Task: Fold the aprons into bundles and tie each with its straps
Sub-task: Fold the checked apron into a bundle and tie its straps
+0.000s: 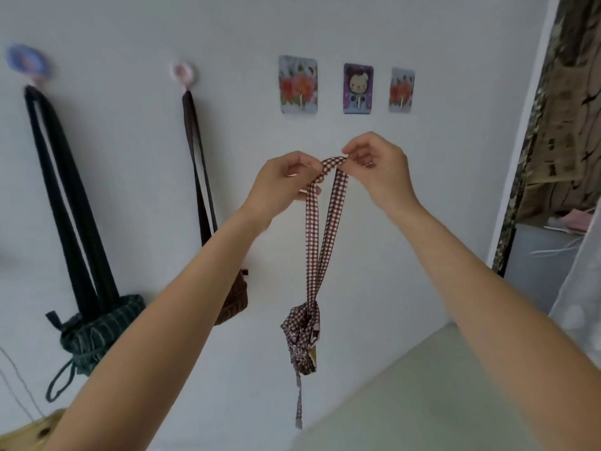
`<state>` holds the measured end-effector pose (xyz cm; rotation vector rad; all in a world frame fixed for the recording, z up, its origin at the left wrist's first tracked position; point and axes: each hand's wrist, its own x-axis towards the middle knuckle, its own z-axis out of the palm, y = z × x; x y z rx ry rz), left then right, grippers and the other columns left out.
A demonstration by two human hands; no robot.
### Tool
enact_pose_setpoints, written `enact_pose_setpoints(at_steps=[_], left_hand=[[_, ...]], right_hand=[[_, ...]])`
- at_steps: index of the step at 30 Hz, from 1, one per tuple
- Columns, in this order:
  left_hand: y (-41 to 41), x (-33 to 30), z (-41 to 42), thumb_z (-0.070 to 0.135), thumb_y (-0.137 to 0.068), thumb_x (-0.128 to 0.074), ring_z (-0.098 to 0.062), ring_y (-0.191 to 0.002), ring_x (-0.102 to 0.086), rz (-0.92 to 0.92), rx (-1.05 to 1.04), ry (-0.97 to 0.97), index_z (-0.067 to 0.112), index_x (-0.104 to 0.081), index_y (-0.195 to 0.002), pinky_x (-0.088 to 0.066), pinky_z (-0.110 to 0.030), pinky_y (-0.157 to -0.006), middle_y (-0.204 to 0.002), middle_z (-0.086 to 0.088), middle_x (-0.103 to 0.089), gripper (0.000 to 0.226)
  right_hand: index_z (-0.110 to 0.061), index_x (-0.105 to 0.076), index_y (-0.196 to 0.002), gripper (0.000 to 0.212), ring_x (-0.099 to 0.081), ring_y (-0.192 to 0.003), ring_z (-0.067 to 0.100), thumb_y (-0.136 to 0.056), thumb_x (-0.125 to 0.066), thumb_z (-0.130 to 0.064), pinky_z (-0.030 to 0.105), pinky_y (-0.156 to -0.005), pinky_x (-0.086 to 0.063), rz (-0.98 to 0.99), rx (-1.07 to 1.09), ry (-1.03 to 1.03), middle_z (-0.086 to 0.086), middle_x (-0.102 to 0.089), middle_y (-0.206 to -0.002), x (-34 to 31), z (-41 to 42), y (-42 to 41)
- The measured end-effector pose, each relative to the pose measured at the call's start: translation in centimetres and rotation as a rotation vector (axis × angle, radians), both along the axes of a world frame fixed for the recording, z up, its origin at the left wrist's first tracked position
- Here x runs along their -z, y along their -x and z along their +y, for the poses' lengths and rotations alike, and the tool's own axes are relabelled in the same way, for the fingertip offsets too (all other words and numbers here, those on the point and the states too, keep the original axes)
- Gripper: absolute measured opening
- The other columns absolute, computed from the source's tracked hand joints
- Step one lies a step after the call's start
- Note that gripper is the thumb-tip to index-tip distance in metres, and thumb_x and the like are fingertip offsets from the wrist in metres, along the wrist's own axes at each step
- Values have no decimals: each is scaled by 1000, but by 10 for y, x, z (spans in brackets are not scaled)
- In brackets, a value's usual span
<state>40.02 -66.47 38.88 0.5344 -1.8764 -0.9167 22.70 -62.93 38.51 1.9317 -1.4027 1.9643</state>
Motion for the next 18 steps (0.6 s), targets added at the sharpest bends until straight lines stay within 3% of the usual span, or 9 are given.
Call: enact_pose_setpoints(at_steps=[4,7,11,18], left_hand=[[11,-22,-26,16,-92,-57,-7,-60,-61,59,-168,125,18,-63,-82,-52,-23,-64,-76,3,-64,11],[18,-40,-45,22,-90,-59,-9,-63,-64,77,-372,282,24,-62,-80,-55,-29,-69,-75,8,-65,11],[28,-69,-62,31,-91,-57,-11,-77,-64,-54,-739,556,19,-66,-91,-50,-26,-71,-82,8,-68,15],[36,-94,-90,39,-90,-53,-26,-80,-62,-256,-1052,642,20,-65,-90,-38,-29,-63,-85,0,-69,22]], right_hand=[[-18,-64,-79,16,-55,-66,-4,-75,-74,-7,13,-69,-46,34,-36,79,-14,-62,-75,-30,-31,7],[-16,-67,-78,12,-57,-68,1,-75,-74,-7,16,-69,-48,31,-74,147,-14,-64,-75,-53,-51,11],[-11,-71,-81,7,-58,-67,4,-76,-74,-7,20,-69,-49,0,-94,207,-12,-65,-75,-80,-81,17],[-16,-67,-77,11,-58,-67,1,-75,-75,-9,23,-72,-51,-72,-82,133,-14,-63,-71,-95,-135,21]])
